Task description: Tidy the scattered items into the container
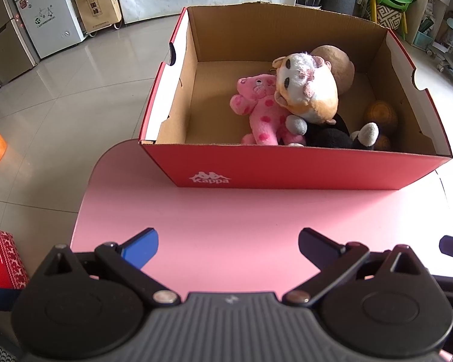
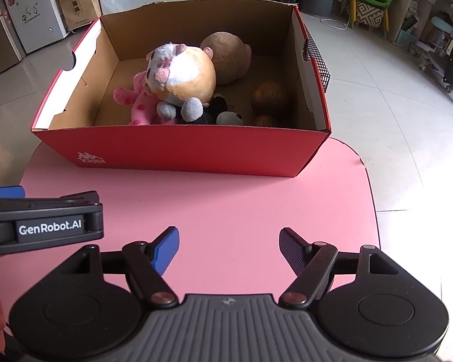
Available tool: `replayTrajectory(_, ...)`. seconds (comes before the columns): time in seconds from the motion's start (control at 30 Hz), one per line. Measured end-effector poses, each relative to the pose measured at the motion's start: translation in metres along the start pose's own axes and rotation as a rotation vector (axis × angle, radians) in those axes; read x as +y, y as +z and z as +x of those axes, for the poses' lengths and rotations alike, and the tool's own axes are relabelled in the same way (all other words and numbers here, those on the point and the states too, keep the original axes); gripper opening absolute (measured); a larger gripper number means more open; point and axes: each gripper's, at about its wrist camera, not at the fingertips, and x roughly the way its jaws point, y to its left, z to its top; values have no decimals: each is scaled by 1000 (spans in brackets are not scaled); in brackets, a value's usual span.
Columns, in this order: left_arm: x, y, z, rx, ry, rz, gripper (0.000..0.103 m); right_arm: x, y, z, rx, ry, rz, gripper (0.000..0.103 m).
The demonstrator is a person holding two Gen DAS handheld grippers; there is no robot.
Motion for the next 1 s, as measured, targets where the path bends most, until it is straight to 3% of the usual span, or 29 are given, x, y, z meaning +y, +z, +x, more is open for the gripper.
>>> replayTrajectory(1.0,0,1,1,3,3,3,103,1,0,-1,0,5,4,74)
